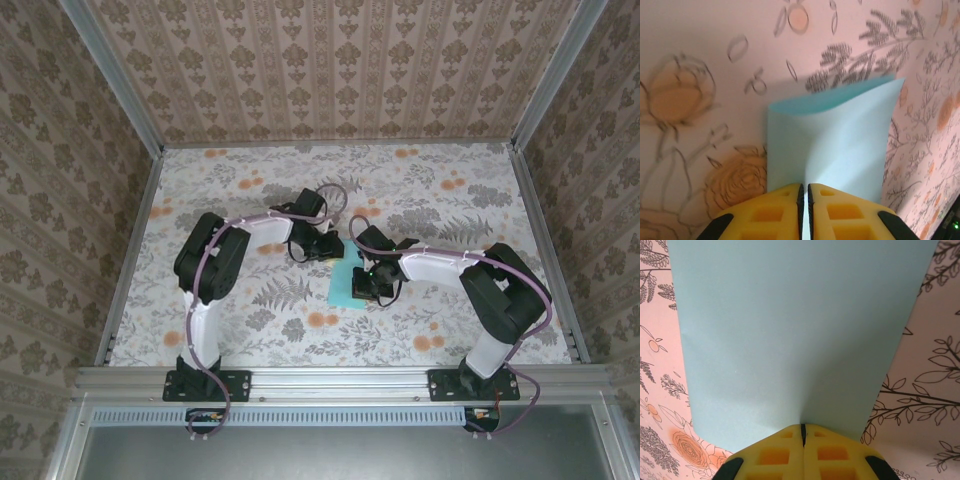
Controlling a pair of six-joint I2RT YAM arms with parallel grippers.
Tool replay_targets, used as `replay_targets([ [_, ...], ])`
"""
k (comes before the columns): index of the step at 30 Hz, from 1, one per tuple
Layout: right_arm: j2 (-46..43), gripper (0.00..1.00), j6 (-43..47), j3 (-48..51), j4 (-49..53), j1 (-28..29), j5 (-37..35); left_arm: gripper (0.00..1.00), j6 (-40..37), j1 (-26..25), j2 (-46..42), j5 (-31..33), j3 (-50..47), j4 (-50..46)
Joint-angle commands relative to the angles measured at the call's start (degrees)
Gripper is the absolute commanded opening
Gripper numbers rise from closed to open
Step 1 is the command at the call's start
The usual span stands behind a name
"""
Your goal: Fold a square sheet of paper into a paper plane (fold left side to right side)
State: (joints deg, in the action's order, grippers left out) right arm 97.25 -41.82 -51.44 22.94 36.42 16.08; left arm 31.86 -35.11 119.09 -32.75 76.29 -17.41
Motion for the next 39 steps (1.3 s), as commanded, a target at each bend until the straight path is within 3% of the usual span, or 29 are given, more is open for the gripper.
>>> replay_targets([
  [1,2.64,0.06,1.05,1.79,7.5,0.14,-4.65,0.15,-1.4,1.1,2.46,2.6,3.08,-0.03],
  [22,1.43,0.06,2.78,2.12,9.84,-0.73,-4.91,0.17,-0.68,2.81,9.91,3.57,13.42,-1.83],
  [39,-0.38,0.06,6.68,1.72,10.6,-2.71,-4.96,0.19,-1.71,5.93,8.76,4.01,17.05,-3.56],
])
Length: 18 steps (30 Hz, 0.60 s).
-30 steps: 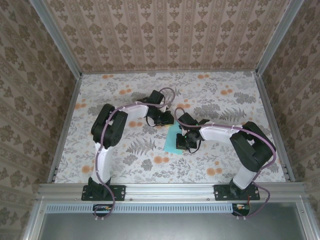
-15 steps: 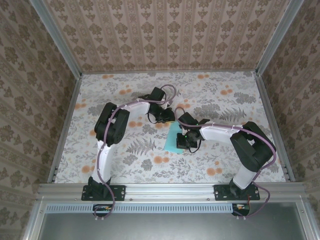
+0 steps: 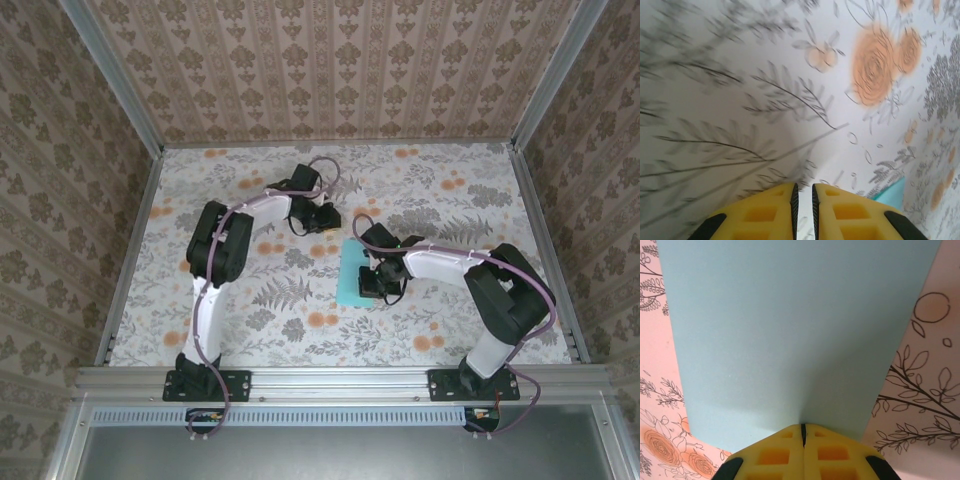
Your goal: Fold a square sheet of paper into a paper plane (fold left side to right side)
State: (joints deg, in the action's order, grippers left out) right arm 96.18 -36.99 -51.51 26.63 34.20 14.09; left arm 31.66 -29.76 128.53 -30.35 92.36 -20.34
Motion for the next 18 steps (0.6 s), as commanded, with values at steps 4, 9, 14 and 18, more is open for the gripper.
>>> replay_targets([
  [4,0.27,0.07,5.24,0.32,5.63,-1.29,-3.45,0.19,-2.22,1.38,-6.06,2.48,-3.08,0.17],
  [9,-1.52,0.11,9.44,-1.36,2.08,-3.05,-0.53,0.19,-1.83,1.24,-13.43,1.46,-9.58,0.87],
  [14,-8.69,0.31,8.24,1.58,-5.36,-5.1,3.99,0.2,0.89,-1.16,-17.47,-1.95,-14.17,2.76],
  [18,-13.61,0.41,5.04,5.09,-8.57,-9.89,2.2,0.2,3.73,-4.15,-16.37,-4.15,-14.64,5.03],
])
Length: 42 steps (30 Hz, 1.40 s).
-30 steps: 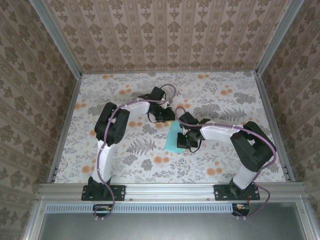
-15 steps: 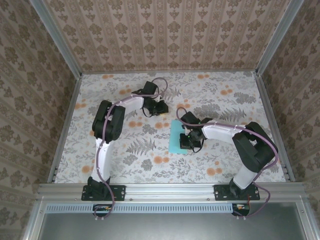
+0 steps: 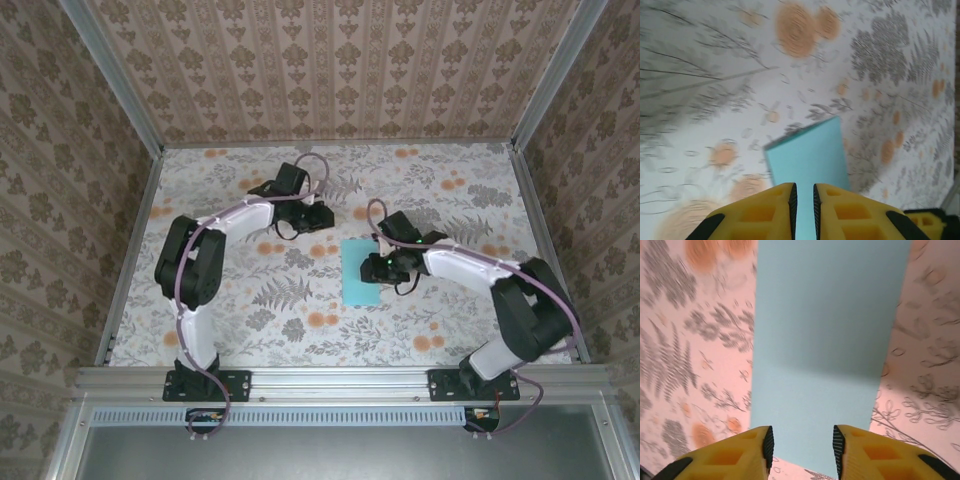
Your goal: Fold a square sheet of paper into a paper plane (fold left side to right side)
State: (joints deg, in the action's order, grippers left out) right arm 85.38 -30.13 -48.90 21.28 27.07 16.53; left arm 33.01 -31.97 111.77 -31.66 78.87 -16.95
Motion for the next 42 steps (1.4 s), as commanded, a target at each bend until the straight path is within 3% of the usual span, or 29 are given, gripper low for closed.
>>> replay_targets([
  [1,-3.55,0.42,-3.17,3.52,-4.29,-4.45,-0.32,0.19,2.53,-2.68,1.0,-2.67,-0.86,1.83],
  [8,-4.14,0.47,-8.86,6.74,-9.15,-9.89,5.25,0.19,2.89,-4.92,6.21,-1.57,1.19,0.96],
  [22,3.14,0.43,-8.5,5.23,-3.35,-10.13,13.08,0.2,2.1,-5.74,9.04,0.04,-1.56,-0.39],
  [42,8.42,0.41,-12.41,3.21,-11.66,-8.22,17.68,0.22,0.58,-5.66,6.56,0.24,-1.54,-0.42],
])
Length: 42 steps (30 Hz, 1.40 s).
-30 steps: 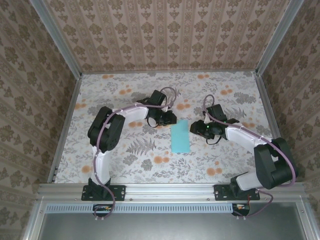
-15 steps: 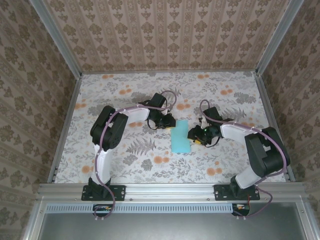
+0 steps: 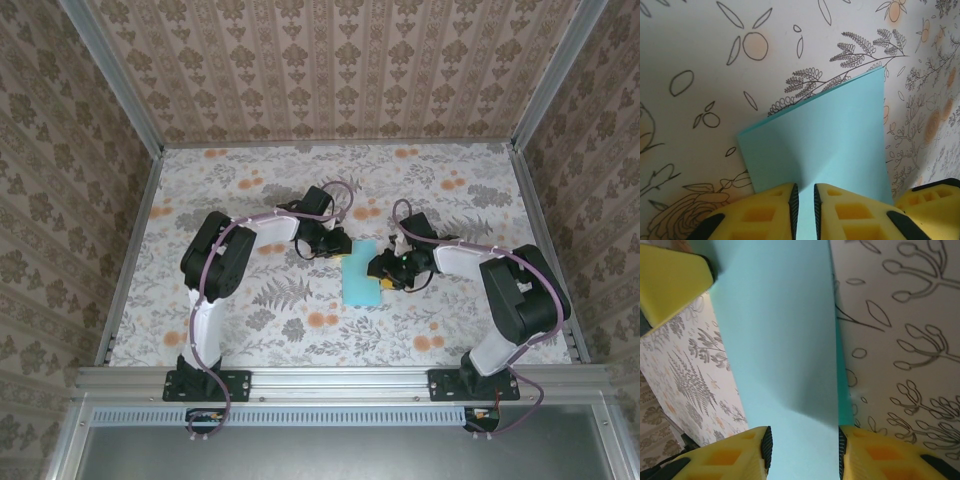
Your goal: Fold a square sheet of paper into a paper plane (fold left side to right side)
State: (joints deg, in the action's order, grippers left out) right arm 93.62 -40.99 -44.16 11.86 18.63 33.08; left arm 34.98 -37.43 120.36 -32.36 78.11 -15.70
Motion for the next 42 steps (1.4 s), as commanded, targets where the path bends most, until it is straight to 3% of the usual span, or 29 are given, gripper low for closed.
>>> replay_targets([
  [1,0.21,0.41,-1.55,-1.63,-2.64,0.1,1.26,0.24,-1.69,0.09,-2.71,0.9,-0.8,-1.64],
  [6,0.67,0.41,-1.29,-2.12,-6.03,-0.88,2.93,0.38,-4.51,1.26,-8.0,2.08,-1.91,-1.7],
  [13,4.33,0.41,-0.23,-5.8,-5.65,-1.96,4.65,0.47,-10.37,1.17,-19.31,4.63,-9.68,1.34],
  [18,7.97,0.39,0.12,-9.67,-5.02,-2.24,6.0,0.58,-17.31,-2.84,-28.06,7.98,-16.4,1.55],
  [21,9.6,0.3,0.3,-11.78,-3.89,-2.35,6.47,0.62,-21.97,-7.49,-30.43,11.87,-17.8,-1.2],
  [26,11.11,0.13,-2.22,-13.41,-3.78,-2.42,6.91,0.7,-27.15,-15.51,-30.33,19.39,-16.42,-5.12],
  [29,11.24,0.08,-4.05,-13.41,-3.98,-2.44,6.39,0.73,-27.34,-18.32,-28.07,21.39,-14.2,-6.22],
  [37,10.48,0.05,-12.48,-10.37,-9.63,-1.76,4.39,0.77,-27.46,-22.32,-24.51,24.93,-10.23,-6.5],
  [42,10.48,0.04,-13.14,-10.37,-9.43,-0.99,3.57,0.79,-27.86,-24.18,-21.74,28.16,-7.9,-8.86],
])
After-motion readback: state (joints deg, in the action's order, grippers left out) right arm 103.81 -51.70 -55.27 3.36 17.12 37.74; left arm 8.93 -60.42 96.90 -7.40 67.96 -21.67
